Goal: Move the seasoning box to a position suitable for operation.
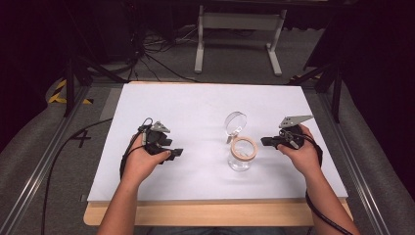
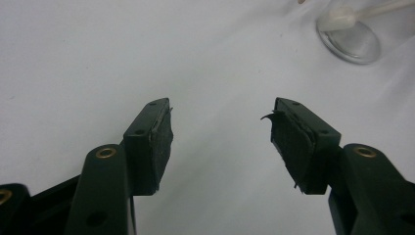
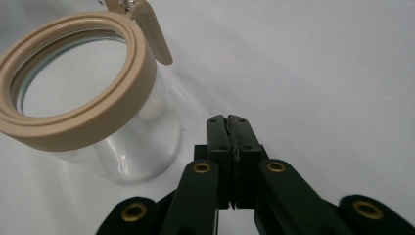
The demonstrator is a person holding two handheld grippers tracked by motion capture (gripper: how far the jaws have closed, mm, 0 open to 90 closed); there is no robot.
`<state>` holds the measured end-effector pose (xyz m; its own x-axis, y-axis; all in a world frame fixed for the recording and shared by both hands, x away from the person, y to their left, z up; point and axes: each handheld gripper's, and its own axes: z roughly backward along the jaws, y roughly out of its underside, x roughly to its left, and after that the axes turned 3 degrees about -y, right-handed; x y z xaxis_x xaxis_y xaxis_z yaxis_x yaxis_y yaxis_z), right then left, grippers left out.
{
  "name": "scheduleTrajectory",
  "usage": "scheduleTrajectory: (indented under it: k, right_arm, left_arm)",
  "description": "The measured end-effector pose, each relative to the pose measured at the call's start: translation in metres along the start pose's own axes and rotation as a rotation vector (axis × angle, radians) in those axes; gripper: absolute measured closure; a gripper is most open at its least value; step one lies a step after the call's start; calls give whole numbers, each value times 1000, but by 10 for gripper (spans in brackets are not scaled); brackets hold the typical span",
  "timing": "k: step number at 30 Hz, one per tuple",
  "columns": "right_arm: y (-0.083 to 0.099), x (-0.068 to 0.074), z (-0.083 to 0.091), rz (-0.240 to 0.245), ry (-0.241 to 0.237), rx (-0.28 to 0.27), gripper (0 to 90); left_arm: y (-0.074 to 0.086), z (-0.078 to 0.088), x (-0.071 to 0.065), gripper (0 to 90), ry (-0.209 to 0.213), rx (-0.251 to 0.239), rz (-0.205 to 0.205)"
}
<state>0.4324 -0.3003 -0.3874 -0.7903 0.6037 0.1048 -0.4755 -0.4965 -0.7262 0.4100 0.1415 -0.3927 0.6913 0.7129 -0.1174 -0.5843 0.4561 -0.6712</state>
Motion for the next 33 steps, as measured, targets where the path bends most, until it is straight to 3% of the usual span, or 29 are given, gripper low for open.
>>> scheduleTrajectory:
  k: [11,17,27,33]
  right_arm:
    - [0,1,-2,10,-17,15,899]
    - [1,7,-11,26,-47,61,899]
    - [3,15,-30,45,-106,109,900]
    - [5,15,-32,43,-105,118,900]
  left_arm:
    - [-3,2,-6,410,17,-13,-15]
    - [-6,3,-8,404,24,-21,-35]
    - [-6,3,-8,403,30,-13,-23]
    - [-6,1,-9,400,35,-17,-27]
